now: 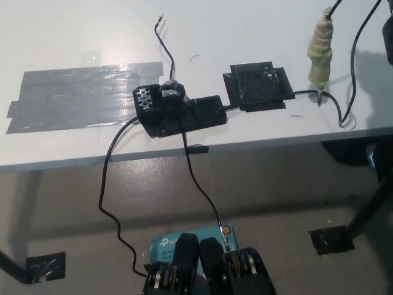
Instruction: The robot uses its right hand to grab the soldering gun kept on the middle of the table and pulls it out of its base and keep it on the right side of the base
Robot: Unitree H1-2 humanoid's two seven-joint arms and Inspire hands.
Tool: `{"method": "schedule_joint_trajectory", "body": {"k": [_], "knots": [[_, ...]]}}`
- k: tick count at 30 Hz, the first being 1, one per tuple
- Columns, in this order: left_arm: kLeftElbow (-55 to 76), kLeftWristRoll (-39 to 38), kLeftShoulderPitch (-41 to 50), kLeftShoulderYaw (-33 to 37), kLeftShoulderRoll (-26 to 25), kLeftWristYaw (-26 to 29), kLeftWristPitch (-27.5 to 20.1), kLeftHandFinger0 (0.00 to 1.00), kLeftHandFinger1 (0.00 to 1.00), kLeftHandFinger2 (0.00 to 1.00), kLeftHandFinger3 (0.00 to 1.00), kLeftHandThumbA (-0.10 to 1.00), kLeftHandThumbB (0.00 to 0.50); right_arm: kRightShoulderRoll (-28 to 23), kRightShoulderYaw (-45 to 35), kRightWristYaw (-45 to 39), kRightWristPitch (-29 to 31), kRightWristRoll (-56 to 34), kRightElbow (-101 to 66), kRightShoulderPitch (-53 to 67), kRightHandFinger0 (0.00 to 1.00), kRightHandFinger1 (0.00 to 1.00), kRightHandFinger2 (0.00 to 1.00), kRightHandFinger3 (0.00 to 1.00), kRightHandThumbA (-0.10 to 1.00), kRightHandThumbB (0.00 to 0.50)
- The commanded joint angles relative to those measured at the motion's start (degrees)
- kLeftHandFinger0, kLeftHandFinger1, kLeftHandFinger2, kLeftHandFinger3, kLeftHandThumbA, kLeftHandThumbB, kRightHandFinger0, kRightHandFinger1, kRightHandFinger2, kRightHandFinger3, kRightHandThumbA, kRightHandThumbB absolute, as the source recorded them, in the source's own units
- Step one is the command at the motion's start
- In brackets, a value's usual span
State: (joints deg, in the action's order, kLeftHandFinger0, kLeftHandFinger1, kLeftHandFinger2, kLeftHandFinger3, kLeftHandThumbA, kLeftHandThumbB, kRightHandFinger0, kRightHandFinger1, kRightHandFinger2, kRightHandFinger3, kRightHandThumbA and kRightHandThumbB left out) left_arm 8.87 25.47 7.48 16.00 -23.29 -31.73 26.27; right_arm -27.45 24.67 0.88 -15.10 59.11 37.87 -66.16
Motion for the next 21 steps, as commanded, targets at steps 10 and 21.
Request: {"method": "schedule_joint_trajectory", "body": {"k": [10,21], "knots": [[1.75,1.04,-0.09,0.03,-0.40,-2.95,0.66,0.93,1.00,1.00,1.00,0.71,0.206,5.12,-0.43,-5.20,-5.05,-2.84,-3.84,9.43,0.00,0.01,0.21,0.35,-0.04,0.033],[2.37,4.03,-1.35,-1.18,2.11,-6.94,0.66,0.96,1.00,1.00,1.00,0.56,0.166,11.81,-2.32,-4.10,-9.89,-4.68,1.04,10.24,0.00,0.11,0.46,0.95,-0.10,0.000]]}}
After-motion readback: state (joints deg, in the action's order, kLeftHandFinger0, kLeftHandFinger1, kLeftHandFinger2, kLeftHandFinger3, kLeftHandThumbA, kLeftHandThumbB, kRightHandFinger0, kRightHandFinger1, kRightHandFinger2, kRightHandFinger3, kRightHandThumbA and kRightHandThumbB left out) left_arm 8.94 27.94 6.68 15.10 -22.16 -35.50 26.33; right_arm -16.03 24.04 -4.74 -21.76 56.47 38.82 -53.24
